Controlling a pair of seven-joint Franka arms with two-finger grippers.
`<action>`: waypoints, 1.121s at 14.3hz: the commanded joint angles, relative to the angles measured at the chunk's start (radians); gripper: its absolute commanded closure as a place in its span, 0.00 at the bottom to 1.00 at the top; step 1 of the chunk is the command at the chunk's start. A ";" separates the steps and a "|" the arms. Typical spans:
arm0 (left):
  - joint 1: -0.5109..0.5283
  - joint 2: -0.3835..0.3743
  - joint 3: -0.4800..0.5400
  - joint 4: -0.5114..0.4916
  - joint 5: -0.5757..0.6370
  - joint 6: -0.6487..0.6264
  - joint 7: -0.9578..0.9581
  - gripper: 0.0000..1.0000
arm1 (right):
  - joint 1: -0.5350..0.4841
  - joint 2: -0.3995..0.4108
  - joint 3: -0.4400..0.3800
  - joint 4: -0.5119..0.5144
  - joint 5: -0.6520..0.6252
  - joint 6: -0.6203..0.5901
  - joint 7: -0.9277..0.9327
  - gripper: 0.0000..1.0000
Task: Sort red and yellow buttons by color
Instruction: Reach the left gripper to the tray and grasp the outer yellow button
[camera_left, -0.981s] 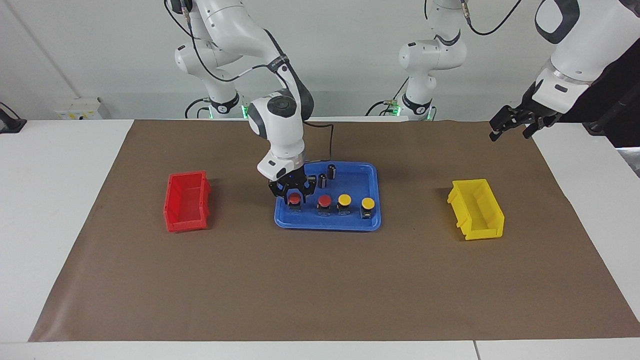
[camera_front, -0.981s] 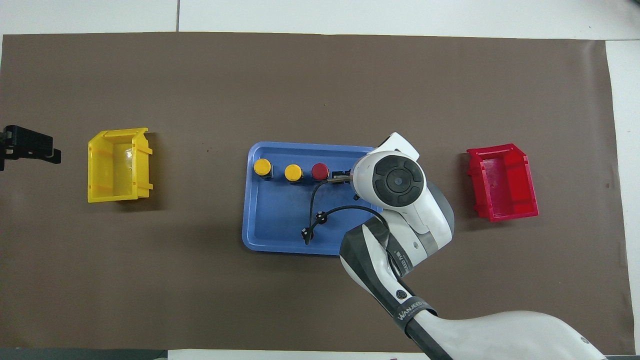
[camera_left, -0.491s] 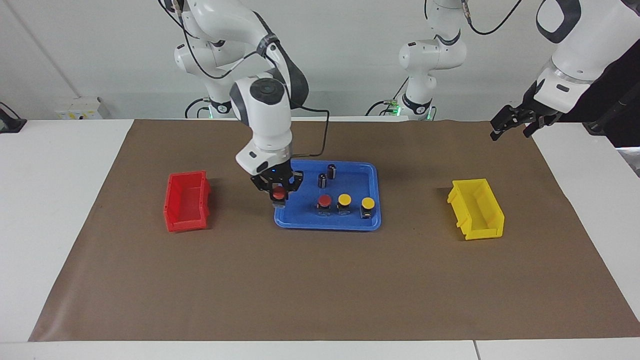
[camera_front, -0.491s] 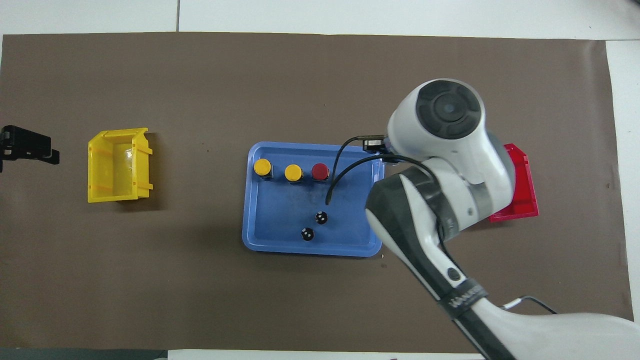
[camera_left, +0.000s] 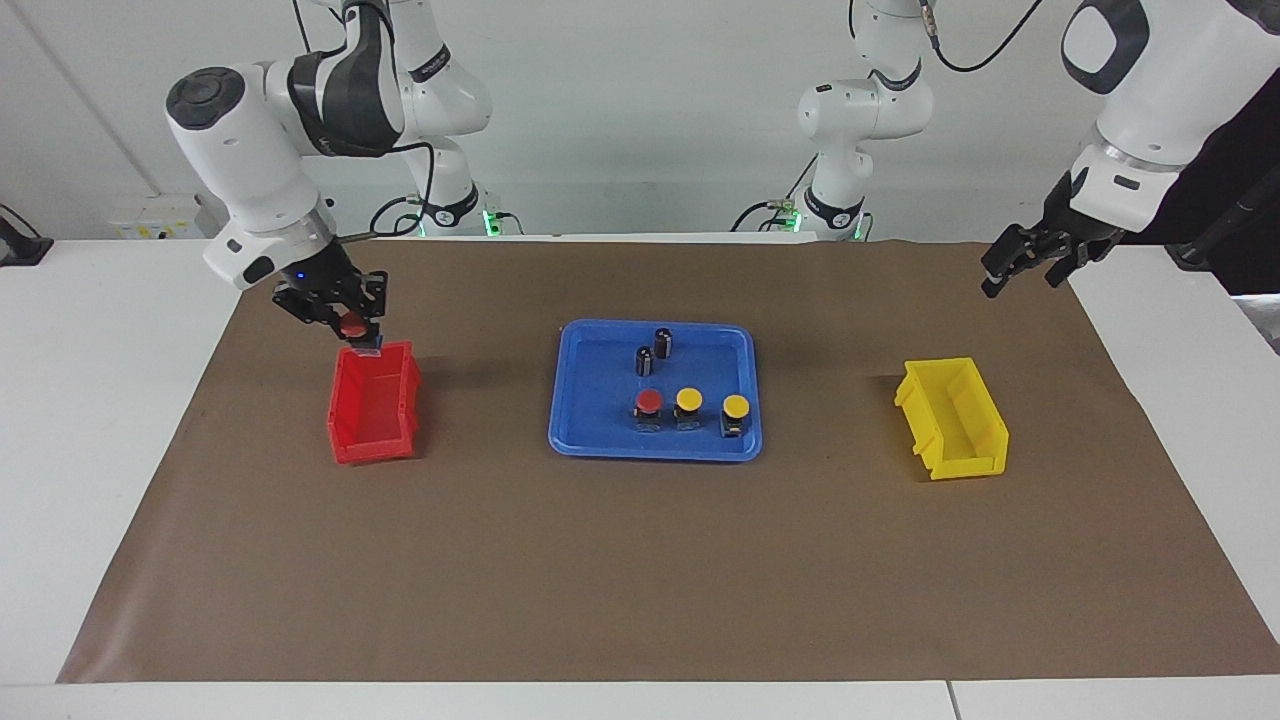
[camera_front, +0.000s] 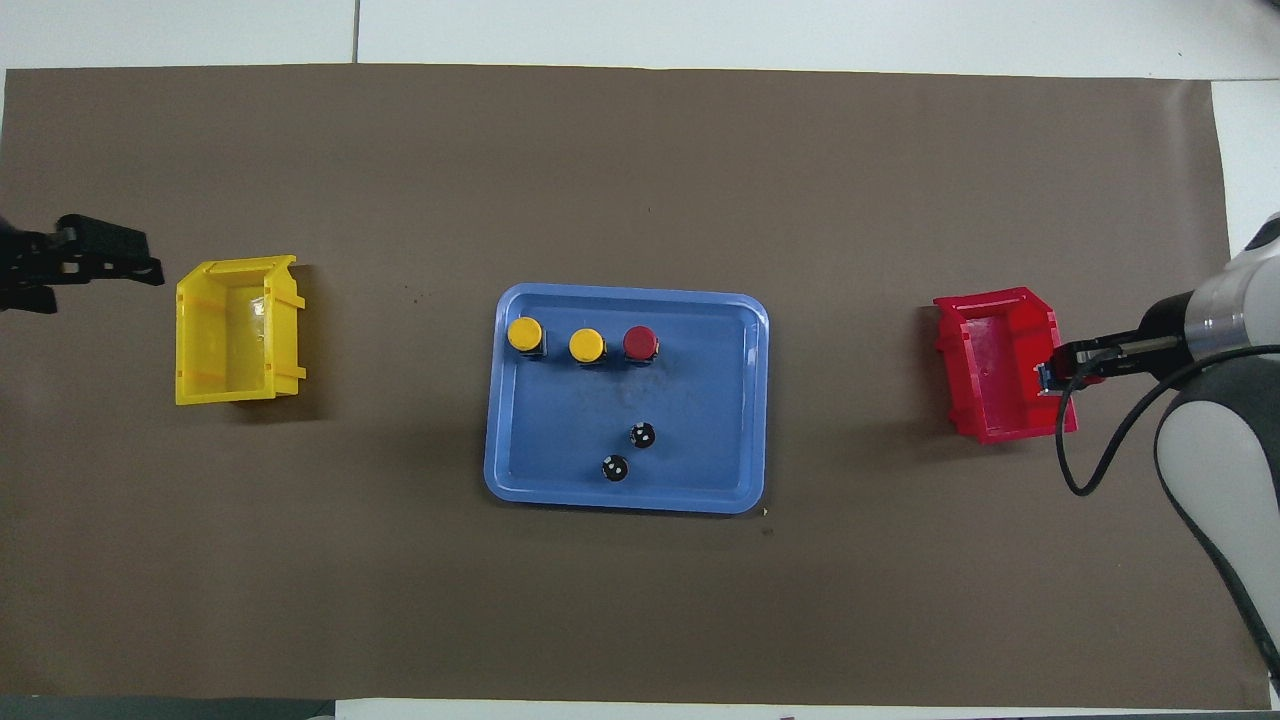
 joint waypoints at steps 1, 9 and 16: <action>-0.142 0.010 -0.004 -0.070 -0.003 0.109 -0.214 0.00 | -0.003 -0.053 0.019 -0.140 0.020 0.121 -0.024 0.92; -0.361 0.238 -0.004 -0.141 -0.003 0.371 -0.466 0.07 | -0.036 0.006 0.017 -0.246 0.020 0.335 -0.090 0.92; -0.443 0.302 -0.002 -0.191 -0.003 0.477 -0.534 0.09 | -0.030 0.025 0.019 -0.310 0.020 0.436 -0.125 0.92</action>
